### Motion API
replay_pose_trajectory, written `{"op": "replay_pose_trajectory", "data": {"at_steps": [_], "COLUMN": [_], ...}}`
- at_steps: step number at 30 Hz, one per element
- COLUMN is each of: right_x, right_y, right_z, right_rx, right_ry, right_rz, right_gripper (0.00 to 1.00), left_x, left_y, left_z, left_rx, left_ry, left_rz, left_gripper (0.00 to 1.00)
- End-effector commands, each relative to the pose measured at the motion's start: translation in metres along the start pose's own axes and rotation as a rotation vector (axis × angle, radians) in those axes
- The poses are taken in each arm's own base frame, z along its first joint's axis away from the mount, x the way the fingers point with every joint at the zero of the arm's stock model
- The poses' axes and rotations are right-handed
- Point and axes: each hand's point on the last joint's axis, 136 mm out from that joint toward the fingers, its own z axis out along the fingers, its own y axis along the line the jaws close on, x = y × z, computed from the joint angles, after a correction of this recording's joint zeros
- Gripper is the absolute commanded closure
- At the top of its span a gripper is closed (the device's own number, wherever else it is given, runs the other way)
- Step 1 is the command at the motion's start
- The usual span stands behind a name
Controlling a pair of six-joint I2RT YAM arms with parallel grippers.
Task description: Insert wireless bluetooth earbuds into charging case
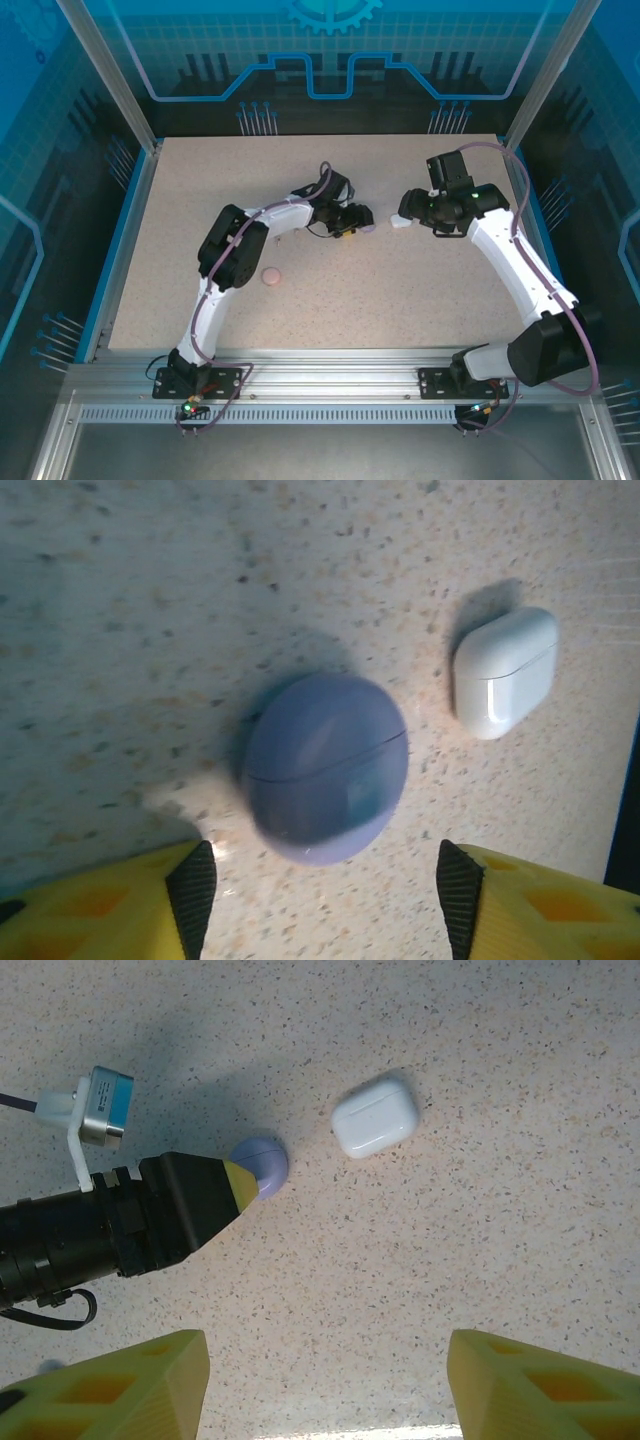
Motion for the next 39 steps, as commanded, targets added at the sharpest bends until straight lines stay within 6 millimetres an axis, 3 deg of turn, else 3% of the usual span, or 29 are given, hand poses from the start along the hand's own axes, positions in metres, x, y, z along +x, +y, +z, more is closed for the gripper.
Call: {"op": "replay_pose_trajectory", "data": {"at_steps": [1,10,11,15,16,17,22,29,32,39], "right_x": [0.001,0.027,0.033,0.053,0.058,0.065,0.097,0.142,0.160,0.198], "right_y": [0.004,0.024,0.028,0.048,0.053,0.060,0.096,0.151,0.175,0.227], "right_z": [-0.014,-0.014,-0.013,-0.008,-0.007,-0.005,0.009,0.041,0.058,0.097], "right_rx": [-0.027,-0.011,-0.010,0.001,0.001,0.000,0.000,0.036,0.046,0.099], "right_ry": [-0.017,0.000,0.007,0.030,0.036,0.044,0.090,0.171,0.211,0.294], "right_rz": [0.006,-0.055,-0.068,-0.102,-0.104,-0.109,-0.117,-0.127,-0.124,-0.105], "right_gripper": [0.34,0.32,0.31,0.30,0.30,0.30,0.26,0.11,0.05,0.09], "left_x": [-0.012,-0.034,-0.036,-0.037,-0.037,-0.037,-0.040,-0.048,-0.051,-0.057], "left_y": [0.008,-0.035,-0.039,-0.037,-0.036,-0.031,0.002,0.052,0.067,0.104], "left_z": [-0.033,-0.143,-0.158,-0.205,-0.217,-0.228,-0.275,-0.344,-0.362,-0.398], "left_rx": [-0.078,-0.053,-0.052,-0.065,-0.070,-0.081,-0.128,-0.112,-0.084,-0.101], "left_ry": [-0.028,-0.230,-0.261,-0.363,-0.389,-0.420,-0.578,-0.844,-0.894,-1.038], "left_rz": [0.018,0.160,0.172,0.208,0.213,0.211,0.150,-0.004,-0.077,-0.267], "left_gripper": [0.34,0.24,0.18,0.15,0.08,0.01,0.01,0.01,0.01,0.01]}}
